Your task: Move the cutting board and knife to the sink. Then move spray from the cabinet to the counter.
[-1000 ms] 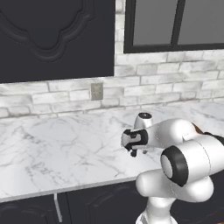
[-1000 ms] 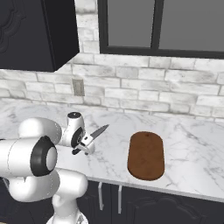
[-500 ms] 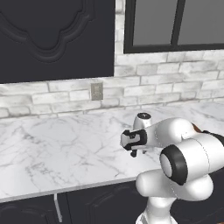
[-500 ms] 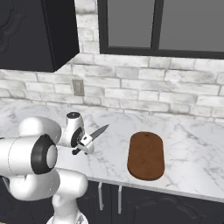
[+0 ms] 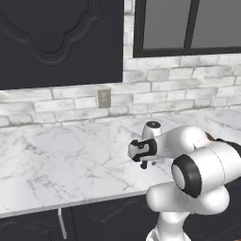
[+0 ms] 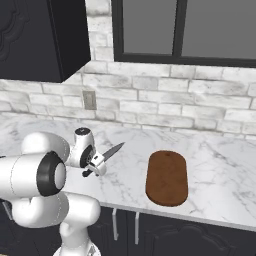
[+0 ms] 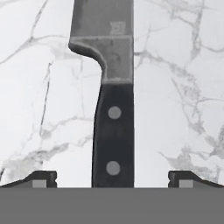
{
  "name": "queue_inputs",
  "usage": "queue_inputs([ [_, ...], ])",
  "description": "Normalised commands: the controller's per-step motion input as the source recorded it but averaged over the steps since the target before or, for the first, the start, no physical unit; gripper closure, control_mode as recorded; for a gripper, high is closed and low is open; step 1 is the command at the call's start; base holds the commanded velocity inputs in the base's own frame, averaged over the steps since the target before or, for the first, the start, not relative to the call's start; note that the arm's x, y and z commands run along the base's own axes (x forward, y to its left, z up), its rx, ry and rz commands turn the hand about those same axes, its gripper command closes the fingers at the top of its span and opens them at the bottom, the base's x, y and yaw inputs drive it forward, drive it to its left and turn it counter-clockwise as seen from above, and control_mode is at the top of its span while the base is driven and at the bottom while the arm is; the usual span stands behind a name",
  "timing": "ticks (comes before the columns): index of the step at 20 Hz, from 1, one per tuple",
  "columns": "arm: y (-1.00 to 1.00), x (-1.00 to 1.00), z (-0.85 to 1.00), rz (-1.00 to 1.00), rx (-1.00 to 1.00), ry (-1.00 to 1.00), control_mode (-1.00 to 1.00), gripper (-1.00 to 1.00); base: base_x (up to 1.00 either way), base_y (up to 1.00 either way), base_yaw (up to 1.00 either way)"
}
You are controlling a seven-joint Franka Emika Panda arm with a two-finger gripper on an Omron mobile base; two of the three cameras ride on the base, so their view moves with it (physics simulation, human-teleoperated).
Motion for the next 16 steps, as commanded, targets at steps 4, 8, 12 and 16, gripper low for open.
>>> queue_inputs([
  [4,0.03,0.00,-0.56,0.00,0.00,0.00,-1.00,-1.00,0.00,0.00,0.00],
  [8,0.06,-0.07,-0.99,0.00,0.00,-0.01,-1.00,-1.00,0.00,0.00,0.00],
  [12,0.00,-0.43,-1.00,0.00,0.03,-0.16,-1.00,1.00,0.00,0.00,0.00],
  [16,0.00,-0.17,-0.34,0.00,0.03,-0.14,-1.00,1.00,0.00,0.00,0.00],
])
